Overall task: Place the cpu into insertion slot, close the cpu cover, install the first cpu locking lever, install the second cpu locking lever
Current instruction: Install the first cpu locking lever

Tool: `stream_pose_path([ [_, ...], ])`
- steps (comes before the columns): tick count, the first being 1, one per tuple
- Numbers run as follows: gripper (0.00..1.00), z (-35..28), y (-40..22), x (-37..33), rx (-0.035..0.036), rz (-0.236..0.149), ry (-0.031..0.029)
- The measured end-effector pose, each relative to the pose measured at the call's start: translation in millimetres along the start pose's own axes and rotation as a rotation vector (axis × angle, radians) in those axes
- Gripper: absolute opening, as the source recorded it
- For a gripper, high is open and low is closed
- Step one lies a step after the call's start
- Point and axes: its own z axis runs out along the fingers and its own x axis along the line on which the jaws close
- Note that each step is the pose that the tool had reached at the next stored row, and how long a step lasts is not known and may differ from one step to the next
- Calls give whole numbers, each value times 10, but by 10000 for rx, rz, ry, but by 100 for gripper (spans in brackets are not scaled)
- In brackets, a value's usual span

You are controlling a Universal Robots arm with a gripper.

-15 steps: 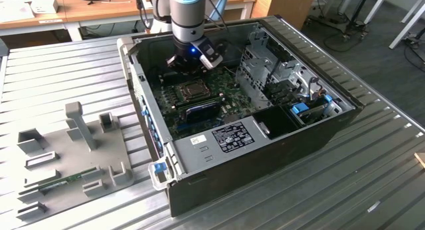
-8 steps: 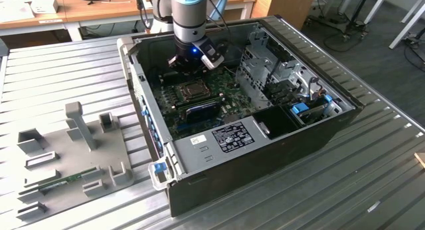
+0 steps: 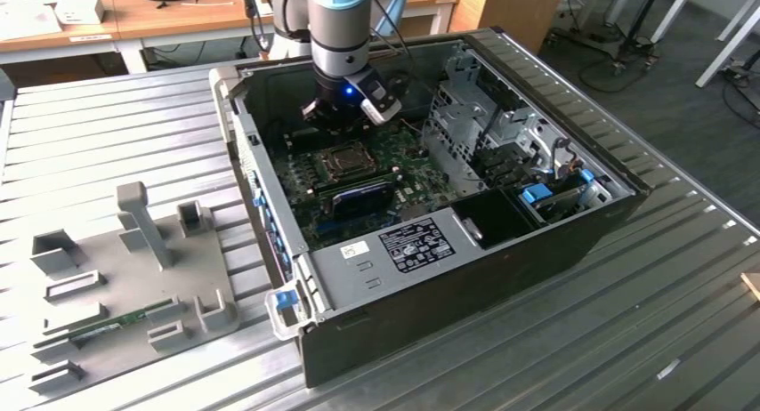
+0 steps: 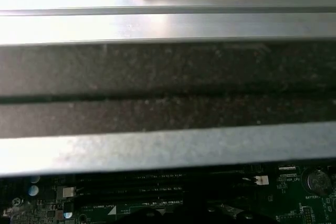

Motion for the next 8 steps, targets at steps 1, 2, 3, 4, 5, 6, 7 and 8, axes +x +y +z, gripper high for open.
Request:
stream_pose_path([
  [1,10,1,0,-1,0,-1,1],
  [2,10,3,0,-3,-1,-2,1],
  [3,10,5,0,-6,-1,-2,1],
  [4,10,6,0,-10,0,-1,0],
  [5,10,7,0,-13,0,-1,1],
  [6,10,7,-1,-15,-1,-1,0],
  [7,10,8,0,-18,-1,-1,0],
  [8,10,9,0,-21,-2,0,0],
])
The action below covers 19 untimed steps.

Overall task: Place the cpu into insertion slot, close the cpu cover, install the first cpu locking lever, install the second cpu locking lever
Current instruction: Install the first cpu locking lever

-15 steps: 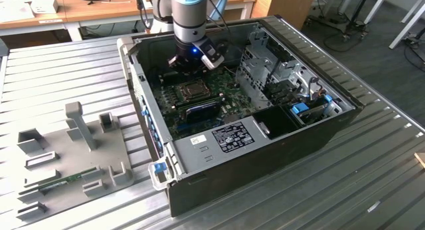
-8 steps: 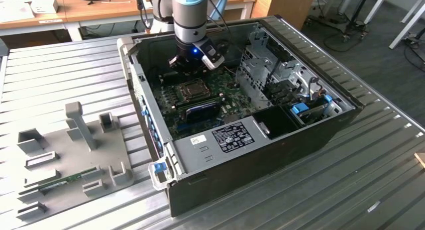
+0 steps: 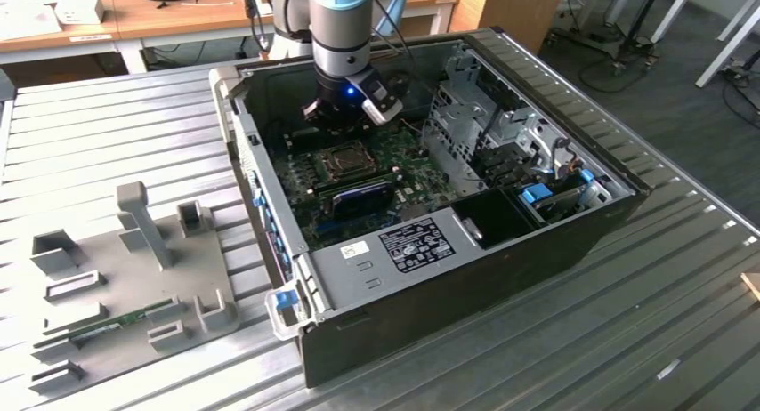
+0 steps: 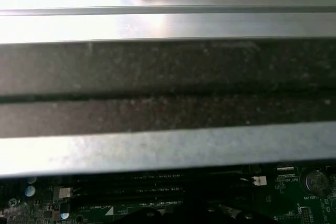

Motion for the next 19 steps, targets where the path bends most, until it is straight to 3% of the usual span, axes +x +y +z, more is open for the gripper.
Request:
stream_pose_path([
  [19,10,17,-9,-13,9,63,-12],
])
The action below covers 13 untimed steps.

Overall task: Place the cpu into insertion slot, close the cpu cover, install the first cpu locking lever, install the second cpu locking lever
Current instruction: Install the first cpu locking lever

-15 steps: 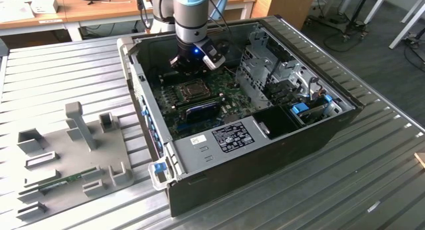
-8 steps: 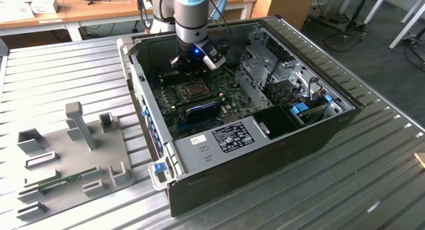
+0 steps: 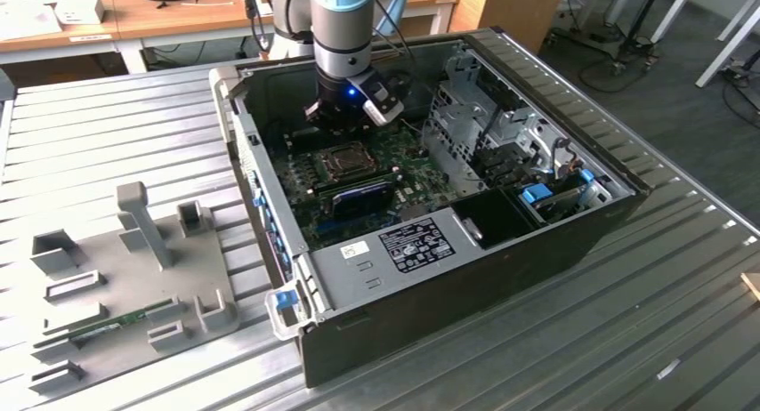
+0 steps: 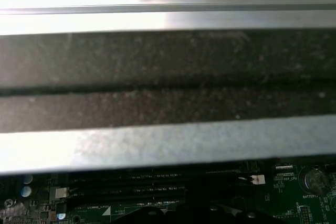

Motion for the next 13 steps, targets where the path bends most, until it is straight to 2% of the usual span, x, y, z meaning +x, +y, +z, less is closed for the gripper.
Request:
stream_pose_path([
  [13,10,2,0,1,-6,-39,8],
])
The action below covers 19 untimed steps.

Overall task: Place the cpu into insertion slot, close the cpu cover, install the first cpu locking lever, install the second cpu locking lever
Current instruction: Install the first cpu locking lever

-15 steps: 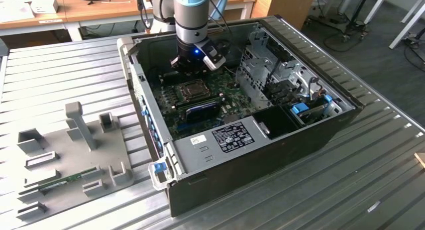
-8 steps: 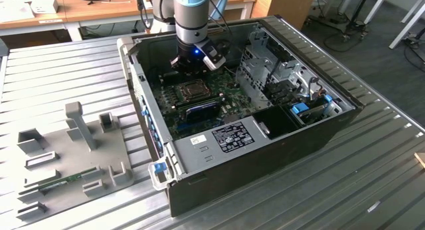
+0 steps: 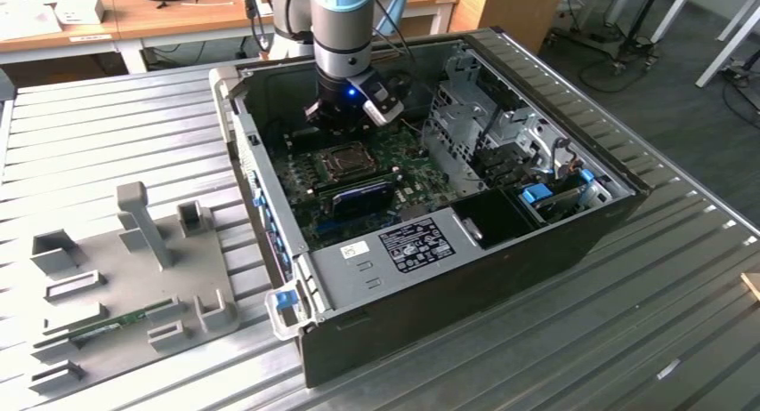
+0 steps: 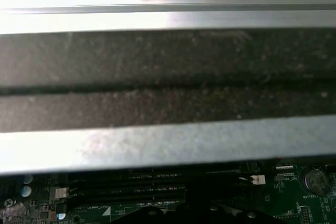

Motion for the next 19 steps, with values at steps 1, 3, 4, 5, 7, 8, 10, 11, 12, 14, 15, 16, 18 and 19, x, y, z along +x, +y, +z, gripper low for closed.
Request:
stream_pose_path([
  [1,10,0,0,0,-5,-36,7],
  [3,10,0,0,0,-12,-103,21],
  [4,10,0,0,0,-16,-136,28],
  [5,10,0,0,-1,-20,-166,33],
  [7,10,0,0,0,-21,-179,36],
  [8,10,0,0,0,-20,-181,37],
  [10,10,0,0,0,-21,-182,37],
  [11,10,0,0,0,-21,-183,37],
  [12,10,0,0,0,-21,-183,38],
  [14,10,-5,0,-1,-20,-183,38],
  [15,10,-10,1,-1,-24,-183,39],
  [16,10,-14,2,-2,-29,-182,39],
  [18,10,-22,4,-3,-39,-181,39],
  [19,10,-23,4,-3,-47,-180,38],
])
